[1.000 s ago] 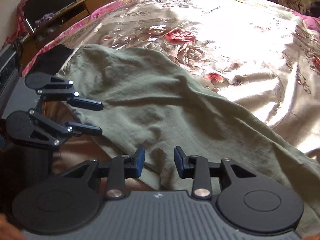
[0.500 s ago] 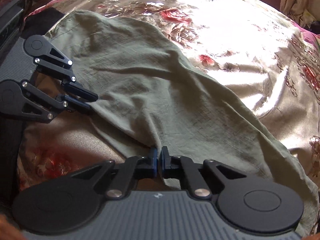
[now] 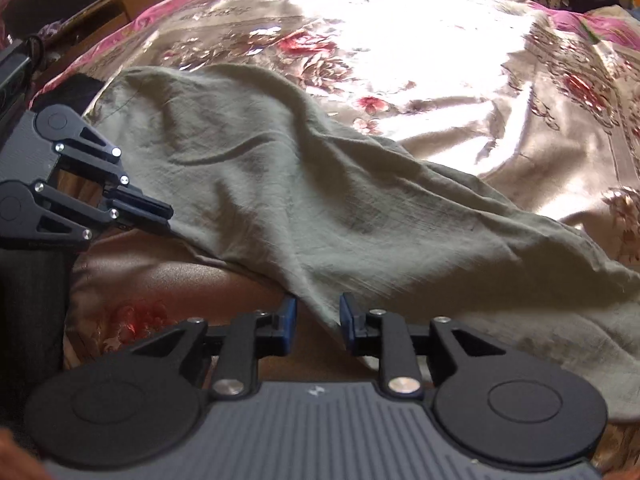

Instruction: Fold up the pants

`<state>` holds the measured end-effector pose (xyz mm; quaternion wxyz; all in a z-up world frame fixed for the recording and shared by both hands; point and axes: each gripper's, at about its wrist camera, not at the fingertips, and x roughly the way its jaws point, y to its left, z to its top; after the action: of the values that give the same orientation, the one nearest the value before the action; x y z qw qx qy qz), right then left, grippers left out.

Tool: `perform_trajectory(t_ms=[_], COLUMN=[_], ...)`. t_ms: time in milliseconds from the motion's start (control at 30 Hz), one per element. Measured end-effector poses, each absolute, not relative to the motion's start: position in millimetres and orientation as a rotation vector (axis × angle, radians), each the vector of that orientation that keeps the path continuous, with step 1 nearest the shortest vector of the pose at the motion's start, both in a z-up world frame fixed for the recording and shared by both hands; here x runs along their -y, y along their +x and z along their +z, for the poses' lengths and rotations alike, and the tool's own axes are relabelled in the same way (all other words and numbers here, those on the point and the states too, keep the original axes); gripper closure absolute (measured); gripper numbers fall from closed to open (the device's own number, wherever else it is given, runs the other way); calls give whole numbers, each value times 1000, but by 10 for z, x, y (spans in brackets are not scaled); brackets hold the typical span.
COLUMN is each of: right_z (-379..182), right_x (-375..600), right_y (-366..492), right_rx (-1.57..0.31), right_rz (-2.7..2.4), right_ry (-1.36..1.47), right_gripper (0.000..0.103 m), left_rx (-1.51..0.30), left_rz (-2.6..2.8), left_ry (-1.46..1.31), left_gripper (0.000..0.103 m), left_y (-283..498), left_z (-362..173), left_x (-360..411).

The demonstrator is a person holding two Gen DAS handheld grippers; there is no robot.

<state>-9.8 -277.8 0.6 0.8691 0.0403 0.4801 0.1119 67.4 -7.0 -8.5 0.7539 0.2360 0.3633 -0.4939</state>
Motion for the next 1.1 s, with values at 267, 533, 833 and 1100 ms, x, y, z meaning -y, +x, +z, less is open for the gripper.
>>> perform_trajectory(t_ms=[267, 533, 833, 1100], right_z=[-289, -465, -499, -669], right_x=[4036, 4485, 4643, 4507], right_y=[-690, -685, -779, -756], right_rx=[-819, -692, -658, -609], right_rz=[-250, -341, -352, -309], right_ry=[642, 826, 883, 984], right_gripper=[71, 99, 84, 58], left_rx=[-803, -783, -809, -772], left_rz=[-1048, -965, -914, -943], left_ry=[531, 578, 625, 603], left_gripper=[74, 72, 69, 69], left_y=[716, 827, 844, 791], left_z=[-407, -314, -340, -261], left_x=[443, 472, 548, 747])
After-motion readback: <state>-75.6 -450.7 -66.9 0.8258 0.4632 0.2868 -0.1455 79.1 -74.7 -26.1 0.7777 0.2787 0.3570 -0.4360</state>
